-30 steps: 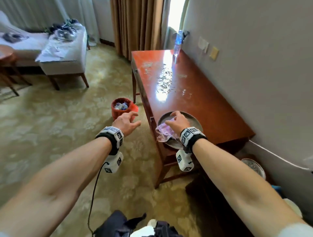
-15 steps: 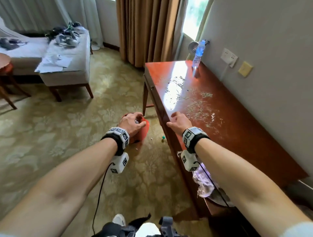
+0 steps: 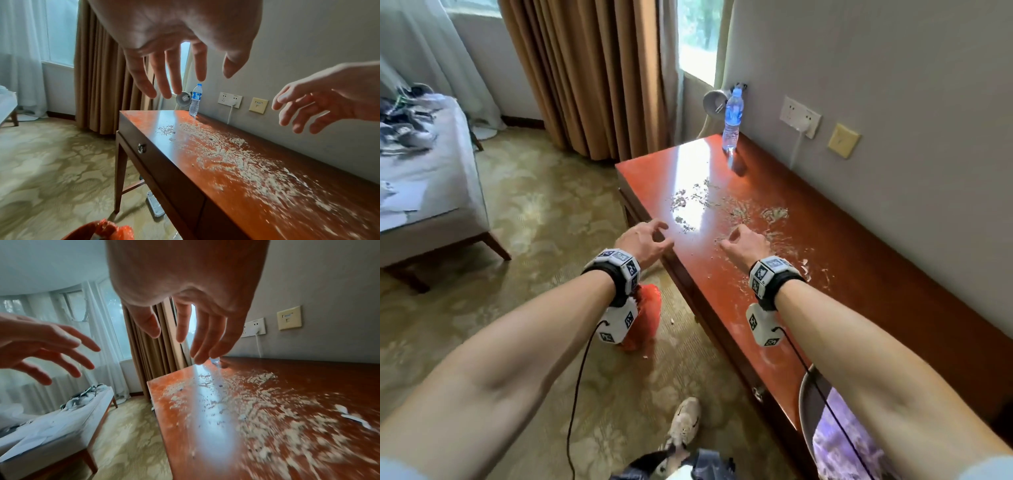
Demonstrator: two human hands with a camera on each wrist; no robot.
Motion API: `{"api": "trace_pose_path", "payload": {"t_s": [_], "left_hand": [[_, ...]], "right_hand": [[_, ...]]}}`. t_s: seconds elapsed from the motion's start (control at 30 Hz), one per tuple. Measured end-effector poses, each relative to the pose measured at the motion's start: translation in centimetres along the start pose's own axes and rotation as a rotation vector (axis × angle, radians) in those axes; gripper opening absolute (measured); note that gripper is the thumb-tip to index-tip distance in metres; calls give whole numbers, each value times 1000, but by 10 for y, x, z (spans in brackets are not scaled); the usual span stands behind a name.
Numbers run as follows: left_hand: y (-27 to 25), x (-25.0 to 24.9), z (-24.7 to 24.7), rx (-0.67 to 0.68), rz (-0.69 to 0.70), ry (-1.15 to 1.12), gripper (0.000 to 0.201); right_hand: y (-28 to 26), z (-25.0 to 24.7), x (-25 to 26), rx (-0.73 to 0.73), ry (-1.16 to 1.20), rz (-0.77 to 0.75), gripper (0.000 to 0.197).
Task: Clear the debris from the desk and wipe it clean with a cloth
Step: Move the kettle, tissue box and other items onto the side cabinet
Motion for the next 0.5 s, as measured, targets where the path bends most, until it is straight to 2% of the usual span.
{"api": "trace_pose_path", "payload": {"t_s": [0.17, 0.27, 0.5], "left_hand": [[89, -17, 12, 54, 40, 87, 43], [137, -36, 16, 68, 94, 116, 39], [231, -83, 43, 88, 157, 86, 36]], "right_hand": [[80, -13, -1, -62, 118, 81, 25], [114, -19, -13, -49, 138, 124, 23], [175, -38, -53, -46, -6, 255, 26]]}}
Point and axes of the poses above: each hand's wrist, its own y-axis towards the middle knuckle, its own z-axis out of the palm, x = y × z, the point moved 10 cm from there along y, towards the middle knuckle, and after that the axes turned 12 degrees about -x, right-handed, at the moved point
